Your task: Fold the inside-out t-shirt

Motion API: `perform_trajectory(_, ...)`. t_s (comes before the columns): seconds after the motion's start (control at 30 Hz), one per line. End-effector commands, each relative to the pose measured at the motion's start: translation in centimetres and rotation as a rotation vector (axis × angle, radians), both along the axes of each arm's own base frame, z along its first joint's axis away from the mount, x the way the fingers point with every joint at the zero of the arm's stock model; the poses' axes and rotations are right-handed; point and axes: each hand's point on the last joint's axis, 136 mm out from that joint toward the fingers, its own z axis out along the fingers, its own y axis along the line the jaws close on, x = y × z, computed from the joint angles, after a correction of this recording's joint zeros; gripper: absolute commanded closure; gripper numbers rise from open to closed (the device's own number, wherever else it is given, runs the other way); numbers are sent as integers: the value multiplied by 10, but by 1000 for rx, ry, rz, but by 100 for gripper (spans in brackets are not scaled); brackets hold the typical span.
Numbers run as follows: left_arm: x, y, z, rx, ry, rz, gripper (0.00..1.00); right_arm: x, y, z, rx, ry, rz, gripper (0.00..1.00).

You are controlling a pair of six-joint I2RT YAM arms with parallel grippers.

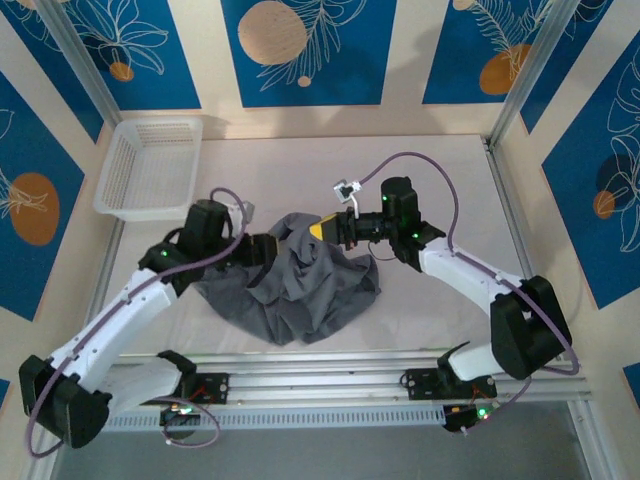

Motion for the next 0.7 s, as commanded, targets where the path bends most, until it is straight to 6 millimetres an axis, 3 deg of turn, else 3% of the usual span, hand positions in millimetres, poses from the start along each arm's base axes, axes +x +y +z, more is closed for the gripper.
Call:
perform_trajectory(0.0, 18, -13, -24, 36, 12, 49, 44, 1, 3, 15, 28, 22, 29, 100)
perform_trajectory(0.2, 56, -39, -55, 101, -18, 3, 27, -7, 5, 18, 34, 36, 52, 100)
perform_trajectory(0.33, 75, -42, -56, 137, -38, 16, 32, -7, 1, 19, 29, 57, 30, 100)
perform_trajectory(0.4, 80, -38, -45, 107, -55, 40, 44, 0, -8, 12, 19, 93, -20, 100)
perform_trajectory(0.5, 77, -43, -25, -28, -59, 1, 94, 27, -35, -12, 15, 205, -151, 100)
perform_trajectory(0.53, 72, -51, -13, -129, -49, -62, 100, 38, -49, -28, 12, 249, -206, 100)
perform_trajectory(0.67, 22, -95, 56, -541, -37, -448, 100, 68, -93, -115, -177, 464, -442, 100)
